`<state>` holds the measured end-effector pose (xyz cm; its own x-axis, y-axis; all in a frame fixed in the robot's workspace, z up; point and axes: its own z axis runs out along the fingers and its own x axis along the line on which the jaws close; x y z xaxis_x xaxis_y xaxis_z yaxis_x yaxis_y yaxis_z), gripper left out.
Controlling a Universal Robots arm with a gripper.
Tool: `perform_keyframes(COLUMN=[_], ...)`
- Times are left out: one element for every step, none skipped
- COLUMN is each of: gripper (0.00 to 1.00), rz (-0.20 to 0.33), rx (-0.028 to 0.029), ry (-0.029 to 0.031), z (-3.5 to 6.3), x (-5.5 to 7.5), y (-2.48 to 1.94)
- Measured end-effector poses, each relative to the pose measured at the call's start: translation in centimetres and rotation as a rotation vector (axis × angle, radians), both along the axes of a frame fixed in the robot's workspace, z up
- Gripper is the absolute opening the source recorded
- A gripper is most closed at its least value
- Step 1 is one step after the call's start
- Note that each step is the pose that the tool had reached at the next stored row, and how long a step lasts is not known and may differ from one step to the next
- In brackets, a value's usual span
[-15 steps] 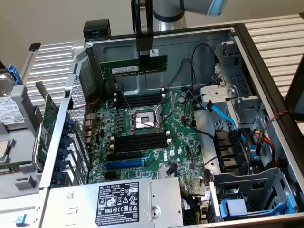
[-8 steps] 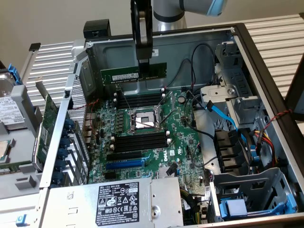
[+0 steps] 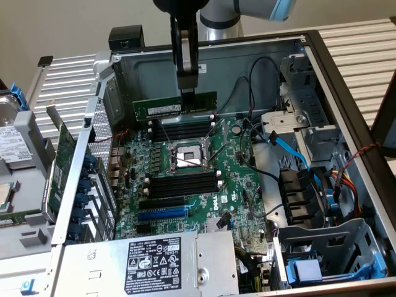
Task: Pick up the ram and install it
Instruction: 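Insert the ram into the slot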
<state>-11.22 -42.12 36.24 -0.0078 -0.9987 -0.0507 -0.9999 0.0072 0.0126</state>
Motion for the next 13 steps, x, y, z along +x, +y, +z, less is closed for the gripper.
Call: perform_keyframes(gripper=[0.12, 0.12, 0.12, 0.12, 0.12, 0.12, 0.12, 0.12, 0.12, 0.12, 0.12, 0.12, 0.12], rz=[-0.001, -0.001, -0.001, -0.002, -0.002, -0.002, -0.002, -0.002, -0.002, -0.003, -0.003, -0.005, -0.007], rx=[0.0000, 0.0000, -0.0001, 0.0000, -0.0001, -0.0001, 0.0000, 0.0001, 0.0000, 0.0000, -0.0001, 0.0000, -0.0001], ry=[-0.0012, -0.0025, -0.0040, -0.0056, -0.0072, -0.0087, -0.0102, -0.0117, -0.0137, -0.0154, -0.0162, -0.0165, -0.0166], z=[-0.18, -0.36, -0.54, -0.72, -0.89, -1.07, -1.25, -1.44, -1.59, -1.77, -1.95, -2.13, -2.31], x=[0.0, -0.1, -0.1, -0.2, -0.2, -0.2, -0.3, -0.3, -0.3, -0.3, -0.3, -0.3, -0.3], y=[0.00, 0.00, 0.00, 0.00, 0.00, 0.00, 0.00, 0.00, 0.00, 0.00, 0.00, 0.00, 0.00])
